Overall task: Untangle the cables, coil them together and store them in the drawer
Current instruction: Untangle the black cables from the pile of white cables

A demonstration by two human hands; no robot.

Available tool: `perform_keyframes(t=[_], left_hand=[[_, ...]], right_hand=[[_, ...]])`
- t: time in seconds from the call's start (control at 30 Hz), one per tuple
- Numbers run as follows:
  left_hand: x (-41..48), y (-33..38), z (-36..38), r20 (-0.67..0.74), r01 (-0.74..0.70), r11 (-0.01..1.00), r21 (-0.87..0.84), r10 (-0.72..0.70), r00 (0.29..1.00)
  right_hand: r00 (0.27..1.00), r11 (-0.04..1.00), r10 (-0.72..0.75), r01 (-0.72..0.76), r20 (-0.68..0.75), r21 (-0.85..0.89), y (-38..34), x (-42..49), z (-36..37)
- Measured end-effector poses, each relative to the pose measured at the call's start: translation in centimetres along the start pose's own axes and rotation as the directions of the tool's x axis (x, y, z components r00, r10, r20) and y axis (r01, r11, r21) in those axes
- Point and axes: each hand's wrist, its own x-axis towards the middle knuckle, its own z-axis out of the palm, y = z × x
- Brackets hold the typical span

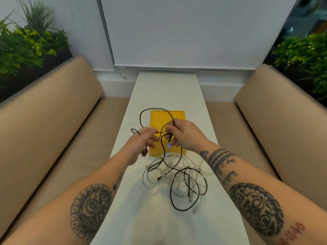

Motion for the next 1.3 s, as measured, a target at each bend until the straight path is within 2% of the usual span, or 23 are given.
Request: perform_keyframes(t=[0.07, 0.13, 0.2, 0.3, 0.4, 0.47, 0.57, 0.63, 0.7, 0.83, 0.9, 1.0, 1.07, 1.17, 1.23, 1.3], left_hand=[[-0.5, -1.7, 0.0, 0.114, -0.026, 0.992, 0.122, 0.012, 0.993], [-0.7, -2.7, 0.7, 0.244, -0.062, 0.993, 0.104, 0.035, 0.969], [-0.4, -3.3, 1.7, 0.301, -0.092, 0.988, 0.122, 0.051, 0.952], [0.6, -3.7, 2.9, 0.224, -0.094, 0.931, 0.352, 0.014, 0.975], [1.2, -4.3, 2.7, 0.076, -0.023, 0.717, 0.696, -0.043, 0.996], [1.3, -4.9, 2.2, 0.025, 0.02, 0.63, 0.777, -0.063, 0.998], [1.3, -5.4, 1.3, -0.022, 0.084, 0.659, 0.747, -0.101, 0.995], [1.3, -5.5, 1.0, 0.021, 0.064, 0.656, 0.752, -0.121, 0.992], [1.5, -5.8, 0.8, 0.058, 0.037, 0.655, 0.754, -0.122, 0.991], [1.0, -5.5, 0.5, 0.114, 0.009, 0.851, 0.525, -0.081, 0.99], [0.6, -5.0, 0.3, 0.122, 0.014, 0.908, 0.419, -0.072, 0.99], [0.5, -4.1, 0.0, 0.108, 0.006, 0.931, 0.365, -0.048, 0.993], [1.0, -3.7, -0.2, -0.001, 0.036, 0.953, 0.3, -0.037, 0.999], [1.7, -3.9, -0.3, -0.157, 0.18, 0.969, 0.17, -0.154, 0.976], [2.0, -4.2, -0.4, -0.299, 0.292, 0.926, 0.241, -0.216, 0.93], [2.6, -4.3, -0.6, -0.496, 0.403, 0.894, 0.197, -0.263, 0.827]], right_hand=[[0.999, 0.999, -0.033, 0.033, -0.035, 0.002, -0.7, 0.2, -0.4], [0.999, 0.999, -0.046, 0.047, -0.028, 0.006, -1.8, 0.3, -0.7], [0.999, 0.997, -0.046, 0.046, -0.012, 0.054, -3.2, 0.3, -0.7], [0.999, 0.987, -0.041, 0.044, -0.02, 0.156, -5.4, 0.3, -0.8], [0.999, 0.986, -0.014, 0.022, -0.05, 0.166, -7.1, 0.1, -1.4], [0.997, 0.995, -0.003, 0.011, -0.083, 0.097, -7.9, -0.1, -2.1], [0.994, 0.998, 0.005, 0.001, -0.109, 0.061, -8.8, -0.4, -3.2], [0.993, 0.998, 0.003, 0.004, -0.117, 0.066, -9.2, -0.4, -3.6], [0.982, 0.994, -0.008, 0.029, -0.187, 0.106, -9.4, -0.1, -3.7], [0.943, 0.988, 0.012, 0.039, -0.333, 0.148, -8.0, 1.1, -4.1], [0.943, 0.998, 0.032, -0.01, -0.33, 0.068, -6.7, 1.3, -4.1], [0.96, 0.998, 0.062, -0.066, -0.272, -0.005, -4.6, 1.1, -3.5], [0.97, 0.996, 0.085, -0.092, -0.227, -0.022, -3.8, 0.9, -3.1], [0.987, 0.993, 0.109, -0.114, -0.119, -0.037, -4.3, 0.7, -2.9], [0.992, 0.994, 0.103, -0.105, -0.069, -0.037, -5.2, 0.6, -3.2], [0.993, 0.994, 0.113, -0.113, -0.036, 0.006, -6.1, 0.5, -3.6]])
